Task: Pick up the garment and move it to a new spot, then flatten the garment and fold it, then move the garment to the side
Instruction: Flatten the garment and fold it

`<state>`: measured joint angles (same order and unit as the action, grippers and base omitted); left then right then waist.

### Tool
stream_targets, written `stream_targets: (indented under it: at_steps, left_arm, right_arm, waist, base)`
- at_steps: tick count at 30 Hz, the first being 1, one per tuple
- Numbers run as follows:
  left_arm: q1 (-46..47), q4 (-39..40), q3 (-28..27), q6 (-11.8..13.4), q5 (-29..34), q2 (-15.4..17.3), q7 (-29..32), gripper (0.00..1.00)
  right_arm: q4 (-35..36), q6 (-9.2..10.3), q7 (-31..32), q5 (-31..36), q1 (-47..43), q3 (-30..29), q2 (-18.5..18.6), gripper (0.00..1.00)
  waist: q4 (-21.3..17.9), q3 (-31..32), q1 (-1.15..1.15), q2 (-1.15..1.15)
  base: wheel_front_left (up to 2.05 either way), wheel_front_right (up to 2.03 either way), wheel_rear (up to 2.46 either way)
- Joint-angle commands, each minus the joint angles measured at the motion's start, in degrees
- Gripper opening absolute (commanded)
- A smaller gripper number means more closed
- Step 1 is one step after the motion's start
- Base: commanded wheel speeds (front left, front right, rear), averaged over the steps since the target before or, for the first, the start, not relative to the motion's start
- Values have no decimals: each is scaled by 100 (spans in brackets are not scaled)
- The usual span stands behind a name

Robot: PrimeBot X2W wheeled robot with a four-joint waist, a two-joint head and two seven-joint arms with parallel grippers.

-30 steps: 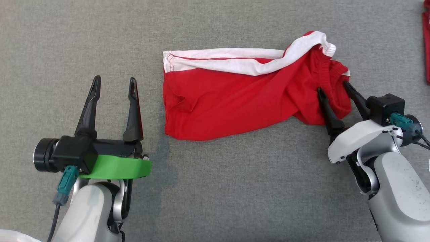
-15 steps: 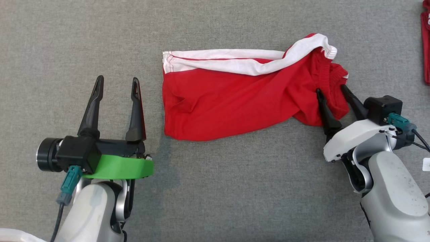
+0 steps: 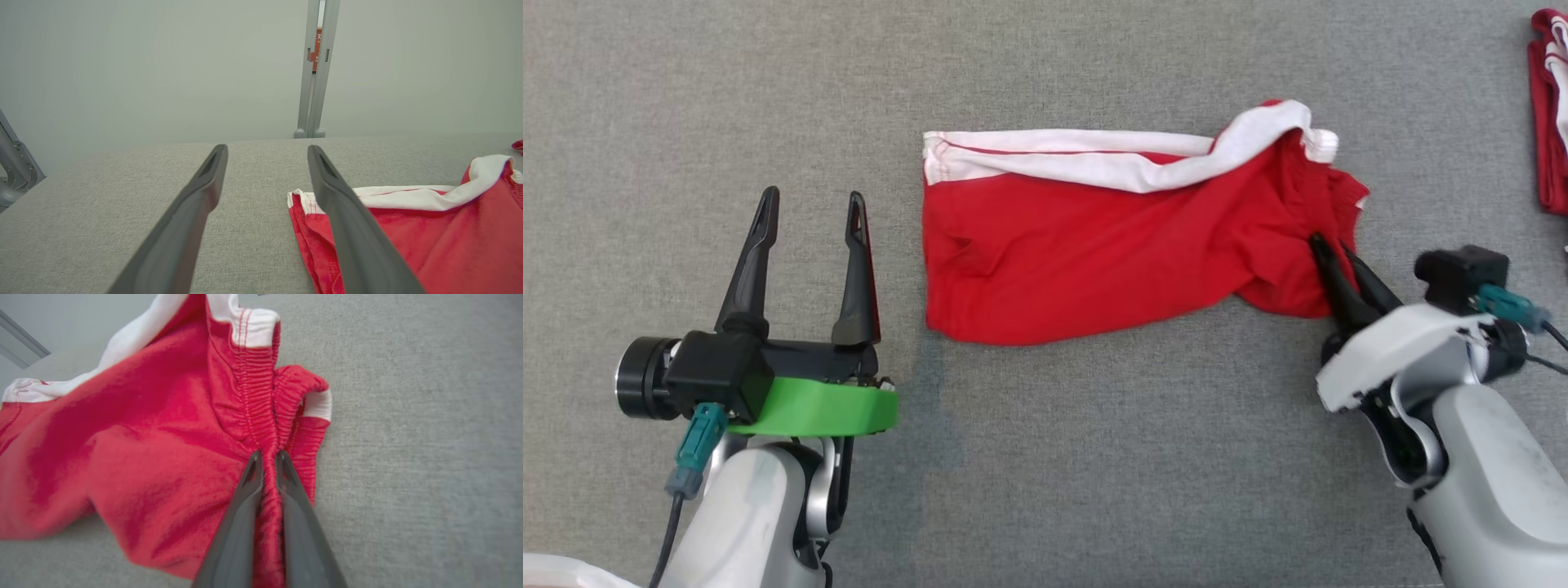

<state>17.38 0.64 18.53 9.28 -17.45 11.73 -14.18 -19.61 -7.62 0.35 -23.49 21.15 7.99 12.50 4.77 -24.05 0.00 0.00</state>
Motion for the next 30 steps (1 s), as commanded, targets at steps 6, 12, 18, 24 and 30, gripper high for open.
stream_targets:
  at_steps: [6, 12, 18, 24, 30]
  left_arm:
    - [-170, 2, -67, 97, -43, 98, 4, 100]
    - [-272, 46, -63, 151, -58, 142, 58, 100]
    - [-206, 63, 4, 101, -74, 134, 91, 100]
    - [-117, 35, 113, 83, -86, 31, 58, 100]
    - [-39, -53, 196, 59, -109, -95, 11, 100]
  right_arm:
    - [555, 18, -150, -189, -714, -591, 249, 0]
    - [1514, 17, 325, -461, -938, -636, 210, 0]
    - [2214, 13, 1059, -781, -684, -82, 135, 0]
    - [2092, 12, 1442, -1160, -230, 704, -226, 0]
    - [1326, 13, 1332, -1241, 295, 1273, -542, 0]
  waist:
    - [-154, 269, 0, 0]
    - [-296, 427, 0, 0]
    - [-201, 458, 0, 0]
    - [85, 369, 0, 0]
    - [383, 263, 0, 0]
  base:
    - [0, 0, 0]
    - [0, 0, 0]
    - [0, 0, 0]
    - [0, 0, 0]
    - [0, 0, 0]
